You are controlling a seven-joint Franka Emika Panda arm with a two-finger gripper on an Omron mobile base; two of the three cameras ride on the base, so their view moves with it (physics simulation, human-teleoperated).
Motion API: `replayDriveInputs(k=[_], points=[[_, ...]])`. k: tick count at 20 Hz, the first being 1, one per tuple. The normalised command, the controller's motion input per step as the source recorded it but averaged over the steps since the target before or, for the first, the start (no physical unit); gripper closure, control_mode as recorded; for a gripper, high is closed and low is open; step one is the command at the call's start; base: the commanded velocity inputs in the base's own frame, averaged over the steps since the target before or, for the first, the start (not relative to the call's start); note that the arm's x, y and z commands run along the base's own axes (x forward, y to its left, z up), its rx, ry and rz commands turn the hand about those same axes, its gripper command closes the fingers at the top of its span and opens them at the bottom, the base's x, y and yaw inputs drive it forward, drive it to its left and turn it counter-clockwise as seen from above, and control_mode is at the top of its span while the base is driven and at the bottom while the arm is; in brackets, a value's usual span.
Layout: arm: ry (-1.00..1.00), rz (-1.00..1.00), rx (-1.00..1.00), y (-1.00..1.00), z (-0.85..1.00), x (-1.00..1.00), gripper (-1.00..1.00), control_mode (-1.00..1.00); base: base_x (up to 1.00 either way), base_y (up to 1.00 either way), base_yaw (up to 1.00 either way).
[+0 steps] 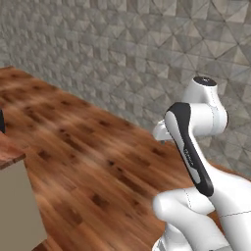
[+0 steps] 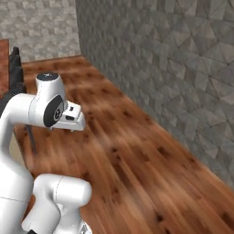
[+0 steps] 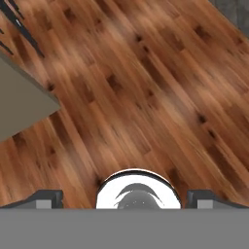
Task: Four empty soda cans are scattered around the kitchen. Gather all the cans and cluster them next to the stove for recycling.
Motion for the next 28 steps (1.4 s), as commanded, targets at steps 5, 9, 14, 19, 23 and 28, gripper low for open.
replayDriveInputs(k=[5, 9, 14, 19, 23, 28], points=[[0.0, 0.0, 0.0, 0.0, 0.0, 0.0, -1.0, 1.0, 0.38, -0.12, 0.33], [0.0, 0.0, 0.0, 0.0, 0.0, 0.0, -1.0, 1.0, 0.4, -0.18, 0.3], [0.0, 0.0, 0.0, 0.0, 0.0, 0.0, -1.0, 1.0, 0.43, -0.19, 0.29], [0.0, 0.0, 0.0, 0.0, 0.0, 0.0, -1.0, 1.0, 0.51, -0.26, 0.27], [0.0, 0.0, 0.0, 0.0, 0.0, 0.0, -1.0, 1.0, 0.55, -0.3, 0.27], [0.0, 0.0, 0.0, 0.0, 0.0, 0.0, -1.0, 1.0, 0.56, -0.31, 0.27]])
